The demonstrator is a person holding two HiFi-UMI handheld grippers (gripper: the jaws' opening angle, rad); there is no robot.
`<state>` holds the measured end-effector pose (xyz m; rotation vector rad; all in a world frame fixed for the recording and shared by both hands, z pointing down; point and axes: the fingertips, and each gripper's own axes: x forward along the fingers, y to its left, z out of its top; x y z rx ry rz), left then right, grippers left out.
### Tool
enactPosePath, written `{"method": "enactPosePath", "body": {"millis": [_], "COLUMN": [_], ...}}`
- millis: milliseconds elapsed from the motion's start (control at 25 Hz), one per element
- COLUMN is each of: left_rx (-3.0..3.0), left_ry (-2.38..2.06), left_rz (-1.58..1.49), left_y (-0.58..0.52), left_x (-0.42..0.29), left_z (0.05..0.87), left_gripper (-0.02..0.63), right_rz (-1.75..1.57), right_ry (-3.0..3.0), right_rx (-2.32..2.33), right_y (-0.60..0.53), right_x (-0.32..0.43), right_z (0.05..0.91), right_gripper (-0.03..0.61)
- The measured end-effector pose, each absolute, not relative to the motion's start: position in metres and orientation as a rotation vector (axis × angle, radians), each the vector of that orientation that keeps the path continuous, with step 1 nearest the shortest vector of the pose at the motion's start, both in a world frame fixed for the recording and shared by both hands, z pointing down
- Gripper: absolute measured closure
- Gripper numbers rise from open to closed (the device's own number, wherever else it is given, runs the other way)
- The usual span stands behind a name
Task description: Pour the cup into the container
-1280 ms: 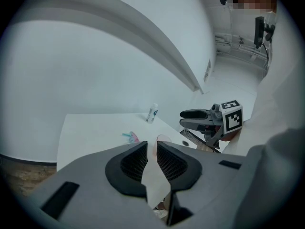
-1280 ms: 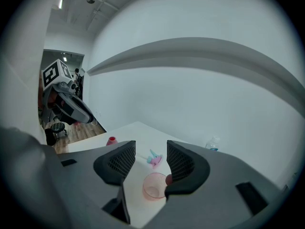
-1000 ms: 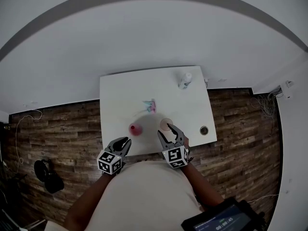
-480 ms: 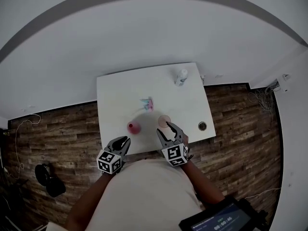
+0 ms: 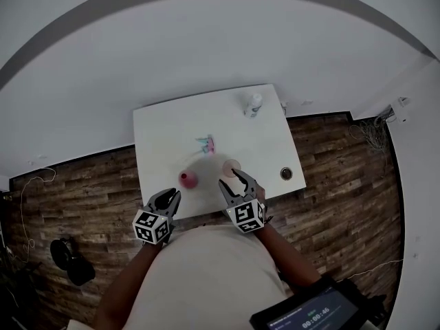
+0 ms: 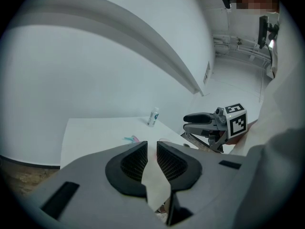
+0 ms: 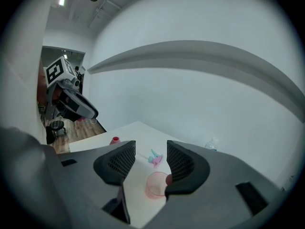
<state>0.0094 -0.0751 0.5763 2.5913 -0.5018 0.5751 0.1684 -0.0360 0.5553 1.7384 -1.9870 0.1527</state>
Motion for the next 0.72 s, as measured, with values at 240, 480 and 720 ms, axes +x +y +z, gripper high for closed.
{"method": "enactPosePath", "body": {"millis": [240,480,720], "left_rx": [2.603,2.600,2.572], "left_ry": [-0.505,-0.531,-0.521], "left_rz": [0.551,0.491,0.396], "left_y": [-0.074,-0.071,-0.062], "left_x": [-0.002,-0.027,-0.045], "left_z": [0.573,0.565,0.562], "left_gripper": [0.558,0.558,0.558], "right_rz": [0.149,0.143,0.125], "right_ry": [-1.974,-1.946,-1.893], "right_rx": [1.738,1.747,1.763], "right_y": [-0.034,-0.028,-0.019], "right_x": [0.159,0.144,0.138], "right_z": [0.554,0.543,0.535], "right_gripper": [0.369,0.368,0.368]}}
